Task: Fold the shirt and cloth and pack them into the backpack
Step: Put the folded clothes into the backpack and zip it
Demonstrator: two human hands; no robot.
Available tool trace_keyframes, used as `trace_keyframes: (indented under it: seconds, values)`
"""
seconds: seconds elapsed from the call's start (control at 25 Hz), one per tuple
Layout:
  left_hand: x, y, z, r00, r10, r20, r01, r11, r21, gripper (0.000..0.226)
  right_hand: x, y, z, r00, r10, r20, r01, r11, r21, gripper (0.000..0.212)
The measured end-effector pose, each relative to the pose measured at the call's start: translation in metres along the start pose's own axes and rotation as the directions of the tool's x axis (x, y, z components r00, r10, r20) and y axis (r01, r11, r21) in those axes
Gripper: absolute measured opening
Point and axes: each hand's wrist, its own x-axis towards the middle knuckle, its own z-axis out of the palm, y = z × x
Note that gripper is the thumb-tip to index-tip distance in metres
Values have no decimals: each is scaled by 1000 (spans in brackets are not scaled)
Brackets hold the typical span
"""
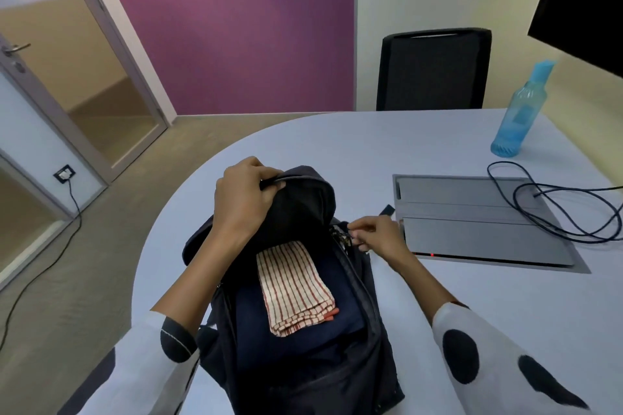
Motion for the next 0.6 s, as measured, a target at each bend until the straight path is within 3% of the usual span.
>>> trace_keyframes:
  seconds: [0.2, 0.4, 0.52, 0.6]
  values:
    - [-4, -1, -3, 1000, 0, 10, 0, 1000, -6, 19, 16, 15, 51, 992, -115, -56, 94, 951, -293, 30]
    - [-2, -3, -3, 1000, 8, 18, -8, 1000, 3, 19, 31, 18, 60, 972, -234, -4, 199, 834, -516, 17]
    - [3, -3, -1, 1000, 1, 1, -1, 1000, 1, 19, 30, 19, 53, 962, -266, -61, 199, 835, -514, 11]
    - [4, -2, 2, 1000, -18, -1, 18, 1000, -1, 19, 19, 15, 46, 958, -217, -187, 148, 934, -325, 7]
